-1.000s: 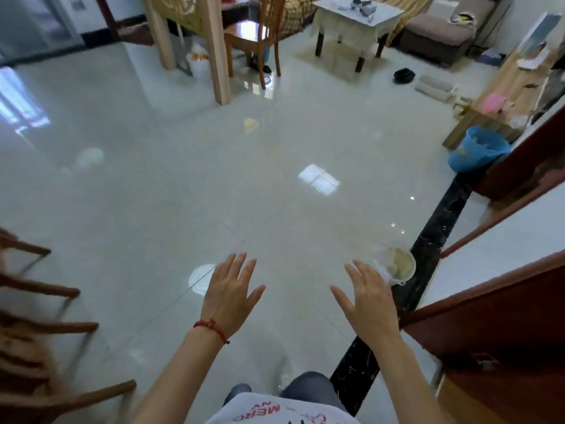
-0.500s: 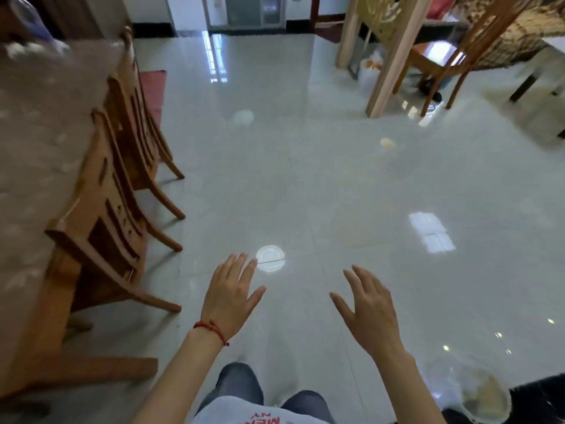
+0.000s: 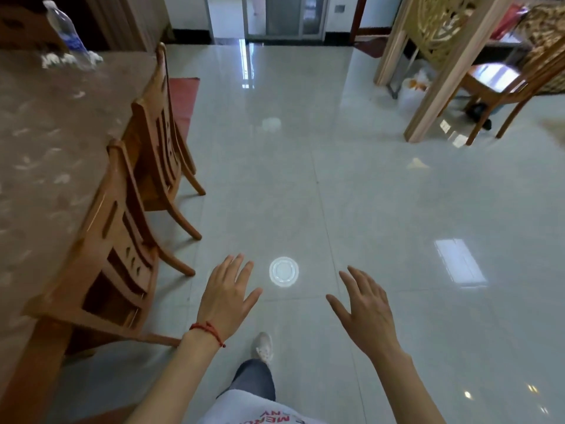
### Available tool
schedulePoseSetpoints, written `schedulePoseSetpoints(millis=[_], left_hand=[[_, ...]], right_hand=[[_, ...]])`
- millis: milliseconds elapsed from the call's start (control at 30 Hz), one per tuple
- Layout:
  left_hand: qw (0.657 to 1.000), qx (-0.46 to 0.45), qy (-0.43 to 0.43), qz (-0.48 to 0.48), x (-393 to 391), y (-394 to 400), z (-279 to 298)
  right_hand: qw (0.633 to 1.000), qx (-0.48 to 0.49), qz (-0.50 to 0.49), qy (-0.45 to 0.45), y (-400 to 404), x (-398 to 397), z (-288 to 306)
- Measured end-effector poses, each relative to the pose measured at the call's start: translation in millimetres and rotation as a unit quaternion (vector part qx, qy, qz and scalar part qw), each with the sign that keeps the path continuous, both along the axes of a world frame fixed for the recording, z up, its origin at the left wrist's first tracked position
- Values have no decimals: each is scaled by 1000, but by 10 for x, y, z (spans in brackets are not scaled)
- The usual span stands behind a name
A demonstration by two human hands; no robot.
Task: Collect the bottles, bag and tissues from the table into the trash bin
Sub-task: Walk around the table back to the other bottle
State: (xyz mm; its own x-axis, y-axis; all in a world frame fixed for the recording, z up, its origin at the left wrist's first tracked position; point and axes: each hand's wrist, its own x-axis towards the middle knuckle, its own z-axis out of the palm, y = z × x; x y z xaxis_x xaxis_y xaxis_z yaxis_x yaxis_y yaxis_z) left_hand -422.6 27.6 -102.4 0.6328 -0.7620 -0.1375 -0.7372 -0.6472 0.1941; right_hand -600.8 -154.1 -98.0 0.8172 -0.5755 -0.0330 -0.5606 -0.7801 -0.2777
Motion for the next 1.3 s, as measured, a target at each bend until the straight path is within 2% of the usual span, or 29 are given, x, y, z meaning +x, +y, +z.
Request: schedulePoseSetpoints(millis=[400, 633, 900, 1300], left_hand=[[1000, -16, -24, 0, 1851, -1152, 112], [999, -11, -15, 31, 2665, -2024, -9], [998, -2, -2, 65, 3595, -3045, 92], [997, -18, 7, 73, 5403, -4101, -95]], right_hand=[[1000, -15, 5, -16, -1153, 1724, 86], [1000, -11, 29, 3, -2205, 2684, -50], [998, -13, 61, -11, -3354, 3868, 137], [998, -6, 68, -15, -4466, 5713, -22]])
